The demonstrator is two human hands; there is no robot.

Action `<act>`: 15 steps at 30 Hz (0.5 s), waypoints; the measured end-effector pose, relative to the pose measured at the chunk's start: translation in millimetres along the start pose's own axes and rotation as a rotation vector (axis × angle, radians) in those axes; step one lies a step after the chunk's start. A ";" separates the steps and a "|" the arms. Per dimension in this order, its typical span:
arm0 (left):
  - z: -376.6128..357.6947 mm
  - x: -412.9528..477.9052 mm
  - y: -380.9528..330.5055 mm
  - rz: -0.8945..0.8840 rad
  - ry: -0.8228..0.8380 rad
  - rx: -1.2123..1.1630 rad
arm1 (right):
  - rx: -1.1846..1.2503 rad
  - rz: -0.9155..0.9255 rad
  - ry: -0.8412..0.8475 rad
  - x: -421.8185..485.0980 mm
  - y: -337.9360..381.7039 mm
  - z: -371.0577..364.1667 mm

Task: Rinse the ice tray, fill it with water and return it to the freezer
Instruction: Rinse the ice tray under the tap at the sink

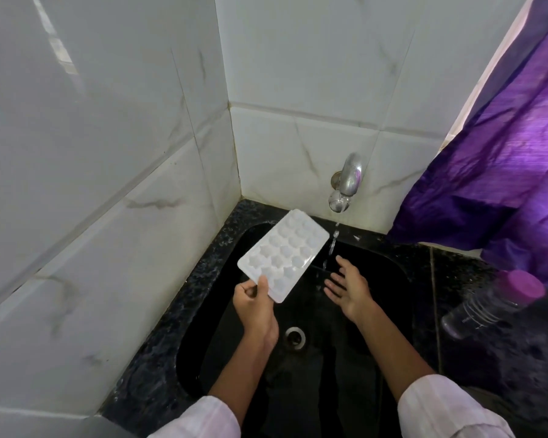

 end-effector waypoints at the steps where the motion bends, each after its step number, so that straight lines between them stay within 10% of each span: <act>1: -7.6 -1.7 2.6 0.028 0.008 -0.061 | 0.023 0.015 0.025 0.5 4.7 -2.7; 15: -32.0 -10.7 20.9 0.176 0.082 -0.115 | -0.035 0.189 0.057 5.4 39.2 -15.8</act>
Point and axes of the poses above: each hand's wrist, its own x-axis towards the middle knuckle, its own z-axis out of the back of the hand, y = z × x, the point moved 7 cm from there along x, towards the middle knuckle, and after that the axes turned 14 degrees about y, right-handed, at the moved point
